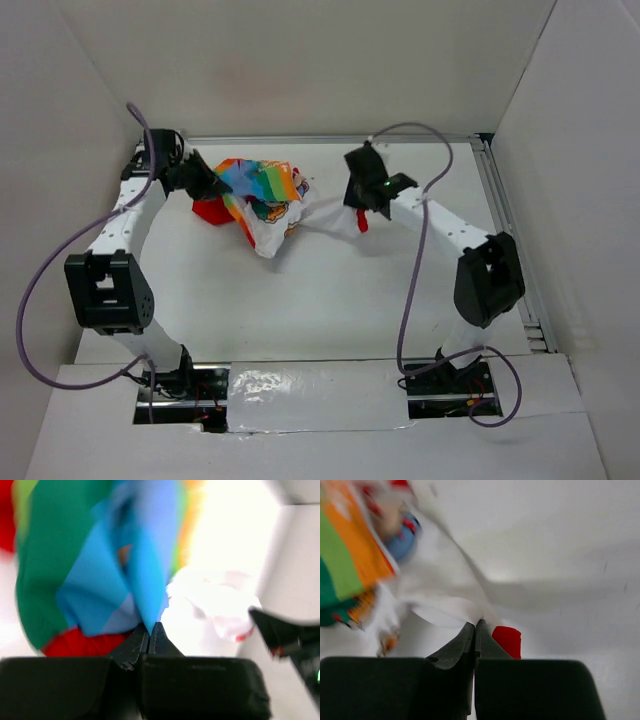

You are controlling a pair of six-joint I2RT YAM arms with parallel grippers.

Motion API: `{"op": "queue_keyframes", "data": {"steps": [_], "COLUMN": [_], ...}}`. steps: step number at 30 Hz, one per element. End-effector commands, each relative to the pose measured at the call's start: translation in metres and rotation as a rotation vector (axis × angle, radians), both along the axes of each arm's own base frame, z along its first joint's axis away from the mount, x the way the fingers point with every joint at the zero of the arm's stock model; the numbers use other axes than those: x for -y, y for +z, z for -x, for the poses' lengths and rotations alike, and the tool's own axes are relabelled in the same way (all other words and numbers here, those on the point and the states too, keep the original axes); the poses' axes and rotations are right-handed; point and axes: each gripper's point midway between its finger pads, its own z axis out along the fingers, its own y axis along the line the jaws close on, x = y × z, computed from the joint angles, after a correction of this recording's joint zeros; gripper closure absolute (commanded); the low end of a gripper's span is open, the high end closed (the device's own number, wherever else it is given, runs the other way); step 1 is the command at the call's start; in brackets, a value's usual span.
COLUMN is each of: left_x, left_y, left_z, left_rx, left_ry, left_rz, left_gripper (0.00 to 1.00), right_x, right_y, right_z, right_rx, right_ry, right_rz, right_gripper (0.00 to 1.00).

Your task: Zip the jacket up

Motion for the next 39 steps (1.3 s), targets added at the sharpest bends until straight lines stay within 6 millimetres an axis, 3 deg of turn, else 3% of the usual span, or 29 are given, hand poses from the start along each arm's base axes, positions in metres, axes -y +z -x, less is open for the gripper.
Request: {"op": "queue_keyframes", "data": {"steps": [1, 2, 3, 4, 6, 8, 9, 10, 11, 12, 13, 14, 15, 17, 18, 19, 20, 21, 25, 26, 27, 28, 29, 30, 33, 34, 37, 39], "left_x": [0.036, 0.039, 0.041, 0.044, 0.047, 0.046, 0.046, 0.046, 0.047, 0.051, 0.061, 0.078, 0.08, 0.102, 0.104, 0.11, 0.11, 0.113, 0.114, 0.114, 0.114, 0.114, 0.112, 0.107, 0.095, 0.082, 0.072, 0.075], "left_y": [0.166, 0.187, 0.201, 0.225, 0.236, 0.204, 0.21, 0.157, 0.136, 0.136, 0.086, 0.053, 0.036, 0.017, 0.002, -0.006, -0.013, -0.014, -0.014, -0.017, -0.015, -0.015, -0.019, -0.014, -0.014, -0.017, -0.006, 0.012], "left_z": [0.004, 0.007, 0.01, 0.016, 0.035, 0.048, 0.067, 0.076, 0.089, 0.109, 0.132, 0.16, 0.175, 0.202, 0.212, 0.223, 0.223, 0.227, 0.229, 0.233, 0.234, 0.236, 0.242, 0.236, 0.241, 0.234, 0.214, 0.193], "left_rx": [0.458, 0.509, 0.53, 0.58, 0.598, 0.536, 0.564, 0.446, 0.401, 0.422, 0.307, 0.258, 0.209, 0.188, 0.15, 0.102, 0.082, 0.075, 0.063, 0.034, 0.025, 0.018, -0.03, -0.022, -0.132, -0.148, -0.161, -0.14], "left_ry": [-0.224, -0.241, -0.255, -0.278, -0.309, -0.292, -0.265, -0.243, -0.228, -0.216, -0.247, -0.294, -0.294, -0.391, -0.388, -0.406, -0.386, -0.401, -0.413, -0.412, -0.41, -0.413, -0.404, -0.371, -0.271, -0.188, -0.082, -0.072], "left_rz": [0.091, 0.093, 0.096, 0.095, 0.094, 0.089, 0.087, 0.101, 0.113, 0.14, 0.199, 0.247, 0.28, 0.321, 0.319, 0.307, 0.278, 0.272, 0.216, 0.209, 0.198, 0.19, 0.177, 0.13, 0.03, -0.042, -0.114, -0.133], "left_gripper": [1.0, 1.0, 1.0, 1.0, 1.0, 1.0, 1.0, 1.0, 1.0, 1.0, 1.0, 1.0, 1.0, 1.0, 1.0, 1.0, 1.0, 1.0, 0.99, 0.84, 0.31, 0.01, 0.01, 0.01, 0.01, 0.01, 0.01, 0.01], "right_x": [0.033, 0.058, 0.069, 0.08, 0.113, 0.134, 0.157, 0.169, 0.173, 0.193, 0.2, 0.209, 0.211, 0.209, 0.205, 0.199, 0.193, 0.187, 0.153, 0.142, 0.136, 0.13, 0.122, 0.12, 0.12, 0.122, 0.11, 0.094], "right_y": [0.166, 0.183, 0.203, 0.236, 0.255, 0.261, 0.245, 0.234, 0.223, 0.189, 0.171, 0.131, 0.115, 0.084, 0.055, 0.047, 0.036, 0.036, 0.035, 0.028, 0.031, 0.026, 0.021, 0.016, -0.002, -0.008, -0.017, -0.026], "right_z": [-0.036, -0.043, -0.047, -0.048, -0.051, -0.047, -0.045, -0.046, -0.045, -0.041, -0.038, -0.028, -0.021, -0.011, 0.004, 0.009, 0.019, 0.025, 0.057, 0.067, 0.074, 0.081, 0.091, 0.096, 0.113, 0.119, 0.126, 0.134], "right_rx": [0.33, 0.351, 0.386, 0.45, 0.488, 0.501, 0.475, 0.458, 0.435, 0.359, 0.318, 0.234, 0.198, 0.144, 0.083, 0.07, 0.054, 0.051, 0.045, 0.02, 0.025, 0.0, -0.019, -0.035, -0.086, -0.107, -0.138, -0.187], "right_ry": [-0.075, -0.123, -0.148, -0.176, -0.238, -0.268, -0.311, -0.33, -0.32, -0.365, -0.384, -0.407, -0.413, -0.404, -0.389, -0.379, -0.359, -0.343, -0.295, -0.275, -0.265, -0.262, -0.249, -0.257, -0.318, -0.33, -0.321, -0.294], "right_rz": [-0.083, -0.076, -0.089, -0.111, -0.112, -0.116, -0.093, -0.08, -0.089, -0.076, -0.073, -0.072, -0.081, -0.099, -0.111, -0.129, -0.141, -0.159, -0.246, -0.275, -0.3, -0.318, -0.329, -0.33, -0.296, -0.285, -0.324, -0.364], "right_gripper": [1.0, 1.0, 1.0, 1.0, 1.0, 1.0, 1.0, 1.0, 1.0, 1.0, 1.0, 1.0, 1.0, 0.78, 0.67, 0.5, 0.09, 0.0, 0.0, 0.0, 0.0, 0.0, 0.0, 0.0, 0.0, 0.0, 0.0, 0.0]}}
